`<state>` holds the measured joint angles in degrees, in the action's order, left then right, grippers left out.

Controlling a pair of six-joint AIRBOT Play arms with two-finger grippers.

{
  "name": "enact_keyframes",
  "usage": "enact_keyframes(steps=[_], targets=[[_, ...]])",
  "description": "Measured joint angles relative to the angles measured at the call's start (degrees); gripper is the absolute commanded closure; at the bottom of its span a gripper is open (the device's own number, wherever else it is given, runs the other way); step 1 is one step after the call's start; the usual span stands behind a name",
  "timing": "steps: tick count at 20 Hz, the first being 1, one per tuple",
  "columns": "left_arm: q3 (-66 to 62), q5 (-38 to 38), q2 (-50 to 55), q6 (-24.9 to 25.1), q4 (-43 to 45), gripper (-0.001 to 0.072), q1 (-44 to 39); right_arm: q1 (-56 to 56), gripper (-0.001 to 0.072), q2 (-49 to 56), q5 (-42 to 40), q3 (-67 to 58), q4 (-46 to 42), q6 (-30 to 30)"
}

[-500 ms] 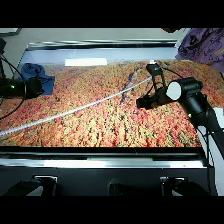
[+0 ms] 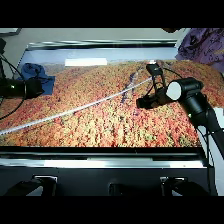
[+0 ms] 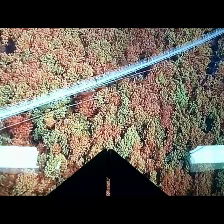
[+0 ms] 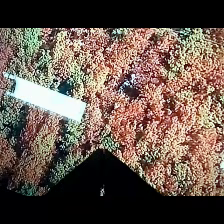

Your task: Fold the clothes and pants, and hang the long-sleeved shirts on hangers.

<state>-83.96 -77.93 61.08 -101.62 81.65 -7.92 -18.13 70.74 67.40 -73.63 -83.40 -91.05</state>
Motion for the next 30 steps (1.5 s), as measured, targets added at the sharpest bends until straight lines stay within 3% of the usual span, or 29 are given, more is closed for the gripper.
enact_keyframes(steps=[23, 24, 25, 26, 27, 30], targets=[[0.3, 1.1, 4.0, 0.0, -0.5, 0.0688, -0.3, 0.0, 0.068, 0.0, 0.0, 0.0, 0.0, 0.0], [0.3, 1.0, 4.3, 0.0, -0.5, 0.0639, -0.3, 0.0, 0.068, 0.0, 0.0, 0.0, 0.0, 0.0], [0.3, 0.9, 4.6, -0.2, -0.5, 0.0422, -0.3, 0.0, 0.068, 0.0, 0.0, 0.0, 0.0, 0.0], [0.3, 0.9, 4.8, -0.7, -0.6, 0.003, -0.3, 0.0, 0.068, 0.0, 0.0, 0.0, 0.0, 0.0], [0.3, 0.9, 5.0, -1.4, -0.5, -0.0013, -0.3, 0.0, 0.068, 0.0, 0.0, 0.0, 0.0, 0.0], [0.3, 0.2, 5.4, -4.2, 1.9, -0.0013, 0.0, 0.0, 0.068, 0.0, 0.0, 0.0, 0.0, 0.0]])
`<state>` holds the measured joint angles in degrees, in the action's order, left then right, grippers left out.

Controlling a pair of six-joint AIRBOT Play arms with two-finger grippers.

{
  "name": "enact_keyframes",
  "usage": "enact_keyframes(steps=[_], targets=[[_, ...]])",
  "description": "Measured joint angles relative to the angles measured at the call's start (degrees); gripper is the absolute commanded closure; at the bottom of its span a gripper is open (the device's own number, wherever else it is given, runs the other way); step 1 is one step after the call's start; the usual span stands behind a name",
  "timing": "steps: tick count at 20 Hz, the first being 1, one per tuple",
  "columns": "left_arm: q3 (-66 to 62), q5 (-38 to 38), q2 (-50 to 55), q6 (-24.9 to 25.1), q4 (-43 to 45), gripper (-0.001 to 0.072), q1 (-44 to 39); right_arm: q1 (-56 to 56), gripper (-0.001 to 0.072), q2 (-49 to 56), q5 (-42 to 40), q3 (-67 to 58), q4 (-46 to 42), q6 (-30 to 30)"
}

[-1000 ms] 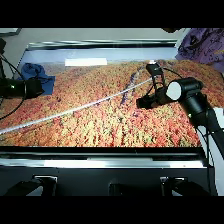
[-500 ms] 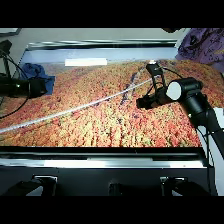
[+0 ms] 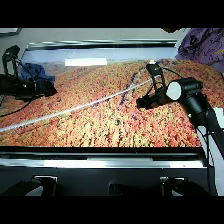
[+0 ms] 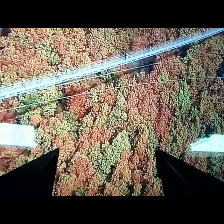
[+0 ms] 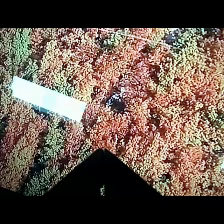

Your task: Fold the clothes and pants, and hang the long-sleeved shirts on hangers.

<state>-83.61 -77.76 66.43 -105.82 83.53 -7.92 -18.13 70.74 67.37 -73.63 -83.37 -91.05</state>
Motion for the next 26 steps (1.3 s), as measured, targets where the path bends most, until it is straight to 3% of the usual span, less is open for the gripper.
enact_keyframes(steps=[3, 6, 12, 18, 26], targets=[[0.0, 1.5, 1.0, -4.7, 8.0, -0.0013, 4.0, 0.0, 0.068, 0.0, 0.0, 0.0, 0.0, 0.0], [-0.8, 7.9, 5.2, -6.9, 12.3, -0.0013, 13.5, 0.0, 0.068, 0.0, 0.0, 0.0, 0.0, 0.0], [-12.3, 17.3, 25.9, -5.3, 12.9, -0.0013, 27.7, 0.0, 0.068, 0.0, 0.0, 0.0, 0.0, 0.0], [-28.2, 27.0, 44.7, -2.1, 12.6, -0.0013, 28.3, 0.0, 0.068, 0.0, 0.0, 0.0, 0.0, 0.0], [-33.3, 40.2, 55.1, -1.3, 12.4, -0.0013, 26.1, 0.0, 0.068, 0.0, 0.0, 0.0, 0.0, 0.0]])
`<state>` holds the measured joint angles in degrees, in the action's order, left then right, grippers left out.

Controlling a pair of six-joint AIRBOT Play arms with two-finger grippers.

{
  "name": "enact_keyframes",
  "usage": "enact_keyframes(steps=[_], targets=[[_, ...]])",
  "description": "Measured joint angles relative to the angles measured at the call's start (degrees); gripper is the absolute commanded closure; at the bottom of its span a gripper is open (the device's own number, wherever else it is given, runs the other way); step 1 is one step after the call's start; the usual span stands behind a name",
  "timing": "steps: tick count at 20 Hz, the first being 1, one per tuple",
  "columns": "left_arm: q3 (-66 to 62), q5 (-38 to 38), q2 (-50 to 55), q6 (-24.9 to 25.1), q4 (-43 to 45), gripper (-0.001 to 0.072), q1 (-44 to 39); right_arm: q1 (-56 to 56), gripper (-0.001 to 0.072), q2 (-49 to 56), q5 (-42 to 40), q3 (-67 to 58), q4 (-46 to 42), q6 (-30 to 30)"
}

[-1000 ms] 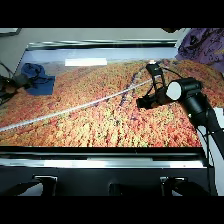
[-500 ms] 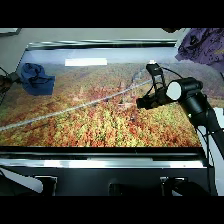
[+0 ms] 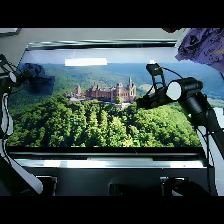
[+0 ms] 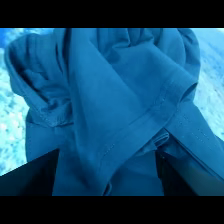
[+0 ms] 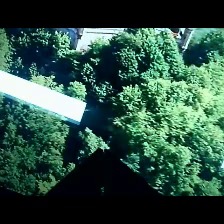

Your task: Fold the clothes and pants, and hang the long-sleeved shirts on hangers.

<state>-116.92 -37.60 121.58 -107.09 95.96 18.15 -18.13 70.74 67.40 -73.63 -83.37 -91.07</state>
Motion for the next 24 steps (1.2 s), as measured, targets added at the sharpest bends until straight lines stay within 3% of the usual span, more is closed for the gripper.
enact_keyframes(steps=[1, 5, 6, 7, 15, 24], targets=[[-0.1, 0.5, 0.7, 0.0, 0.0, 0.0037, 0.0, 0.0, 0.068, 0.0, 0.0, 0.0, 0.0, 0.0], [-0.3, 1.6, 2.9, 0.0, 0.0, 0.0449, 0.0, 0.0, 0.068, 0.0, 0.0, 0.0, 0.0, 0.0], [-0.3, 1.7, 3.3, 0.0, -0.2, 0.0628, 0.0, 0.0, 0.068, 0.0, 0.0, 0.0, 0.0, 0.0], [-0.4, 1.7, 3.5, 0.0, -0.6, 0.0692, 0.0, 0.0, 0.068, 0.0, 0.0, 0.0, 0.0, 0.0], [-0.4, -3.1, -2.4, 0.7, -7.0, 0.0694, -0.7, 0.0, 0.068, 0.0, 0.0, 0.0, 0.0, 0.0], [-0.3, -24.3, -24.3, 7.9, -18.8, 0.0694, -7.1, 0.0, 0.068, 0.0, 0.0, 0.0, 0.0, 0.0]])
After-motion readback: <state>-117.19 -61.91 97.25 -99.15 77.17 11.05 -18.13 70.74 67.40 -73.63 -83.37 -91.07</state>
